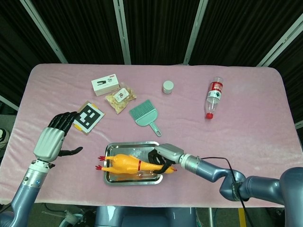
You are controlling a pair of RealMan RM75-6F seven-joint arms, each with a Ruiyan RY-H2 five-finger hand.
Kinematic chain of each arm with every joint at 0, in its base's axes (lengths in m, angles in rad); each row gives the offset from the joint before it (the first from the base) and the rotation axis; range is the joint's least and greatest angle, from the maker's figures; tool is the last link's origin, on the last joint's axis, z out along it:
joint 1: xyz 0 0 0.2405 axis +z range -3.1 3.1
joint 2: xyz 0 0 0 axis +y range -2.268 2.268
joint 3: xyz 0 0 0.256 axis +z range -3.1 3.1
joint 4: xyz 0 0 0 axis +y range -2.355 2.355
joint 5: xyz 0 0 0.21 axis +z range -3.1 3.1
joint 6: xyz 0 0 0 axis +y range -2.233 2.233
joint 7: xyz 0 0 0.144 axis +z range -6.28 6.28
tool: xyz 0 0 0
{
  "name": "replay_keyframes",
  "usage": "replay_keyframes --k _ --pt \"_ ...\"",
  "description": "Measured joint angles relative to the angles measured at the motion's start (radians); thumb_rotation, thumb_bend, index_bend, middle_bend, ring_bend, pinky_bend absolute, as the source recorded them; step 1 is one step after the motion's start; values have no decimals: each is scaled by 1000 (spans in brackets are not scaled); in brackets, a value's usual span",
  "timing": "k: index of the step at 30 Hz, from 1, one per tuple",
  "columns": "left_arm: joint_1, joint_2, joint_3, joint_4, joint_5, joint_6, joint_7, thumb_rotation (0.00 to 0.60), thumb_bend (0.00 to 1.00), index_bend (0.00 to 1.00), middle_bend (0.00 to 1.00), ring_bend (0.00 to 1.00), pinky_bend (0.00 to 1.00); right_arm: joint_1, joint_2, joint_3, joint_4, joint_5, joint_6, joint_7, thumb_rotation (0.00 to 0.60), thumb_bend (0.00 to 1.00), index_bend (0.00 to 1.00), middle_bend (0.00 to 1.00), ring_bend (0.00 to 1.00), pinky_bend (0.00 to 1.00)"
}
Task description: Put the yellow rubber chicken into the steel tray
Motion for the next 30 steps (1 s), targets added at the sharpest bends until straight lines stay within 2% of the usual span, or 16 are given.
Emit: replay_keyframes --k 4,7,9,10,12,15,18,21,30 --pt "1 -3 -5 9 -11 -13 -6 600 0 73 75 71 118 7 -17 18 0 43 -21 -42 600 1000 732 681 544 692" --pt "4 -5 -9 12 -12 -13 -9 600 0 72 74 71 118 9 -22 25 -2 60 -33 -64 600 948 563 601 477 567" --pt "6 -6 -11 12 -12 -13 -10 600 0 70 73 71 118 11 -21 27 -5 65 -40 -72 600 819 379 497 368 428" --pt "7 -6 -11 12 -13 -14 -10 600 0 70 73 71 118 12 -20 27 -7 66 -43 -75 600 793 347 476 344 405" --pt "8 -6 -12 12 -14 -14 -10 600 0 69 71 71 118 14 -17 29 -13 69 -48 -80 600 651 186 352 214 279" --pt "9 -5 -14 11 -16 -14 -11 600 0 68 68 71 118 17 -13 28 -19 68 -54 -83 600 441 25 190 66 135" --pt "13 -2 -22 10 -22 -7 -21 600 0 67 68 71 118 19 0 34 -32 68 -54 -86 600 309 0 101 4 74" --pt "19 2 -29 11 -28 2 -28 600 0 65 67 71 118 15 8 43 -40 74 -40 -89 600 248 0 63 0 52" --pt "24 4 -38 14 -33 2 -29 600 0 61 66 71 118 -11 38 50 -59 88 -3 -113 600 237 0 37 0 36"
